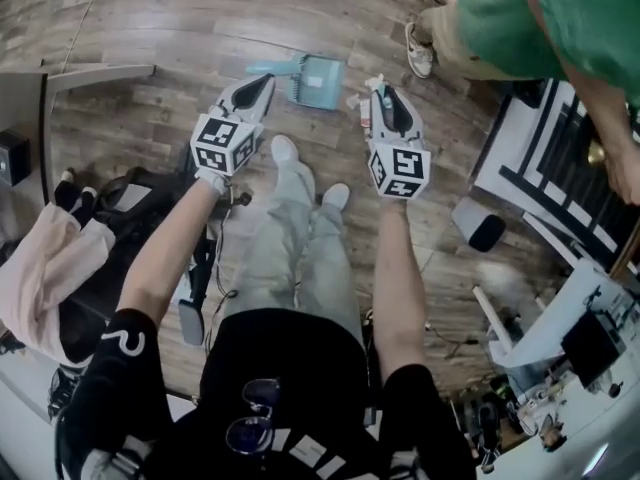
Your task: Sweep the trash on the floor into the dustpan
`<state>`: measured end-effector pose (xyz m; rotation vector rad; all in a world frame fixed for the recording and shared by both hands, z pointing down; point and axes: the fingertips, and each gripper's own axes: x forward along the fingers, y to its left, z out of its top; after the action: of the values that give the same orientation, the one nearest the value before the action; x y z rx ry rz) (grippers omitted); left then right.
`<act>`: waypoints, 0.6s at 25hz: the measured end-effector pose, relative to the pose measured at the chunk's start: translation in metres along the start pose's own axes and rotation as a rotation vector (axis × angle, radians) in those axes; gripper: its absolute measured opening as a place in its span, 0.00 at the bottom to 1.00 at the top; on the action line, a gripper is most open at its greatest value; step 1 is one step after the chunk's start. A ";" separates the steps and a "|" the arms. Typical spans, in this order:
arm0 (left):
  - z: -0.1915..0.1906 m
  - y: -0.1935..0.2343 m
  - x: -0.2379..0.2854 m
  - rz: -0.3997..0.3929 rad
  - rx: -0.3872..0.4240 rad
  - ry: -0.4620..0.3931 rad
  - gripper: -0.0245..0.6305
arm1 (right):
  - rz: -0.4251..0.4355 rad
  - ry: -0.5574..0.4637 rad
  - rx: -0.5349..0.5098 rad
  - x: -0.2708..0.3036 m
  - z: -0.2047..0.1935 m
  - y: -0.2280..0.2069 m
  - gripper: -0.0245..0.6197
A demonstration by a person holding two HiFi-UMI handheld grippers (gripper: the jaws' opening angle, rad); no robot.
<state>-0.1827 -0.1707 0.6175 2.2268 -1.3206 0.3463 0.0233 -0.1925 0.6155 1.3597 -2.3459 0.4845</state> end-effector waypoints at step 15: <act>0.009 0.032 0.005 -0.025 0.012 0.025 0.04 | 0.168 -0.088 0.031 0.047 0.060 0.088 0.19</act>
<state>-0.2085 -0.1914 0.6220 2.2396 -1.2804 0.3724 -0.0843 -0.2150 0.5777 1.2263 -2.5474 0.5212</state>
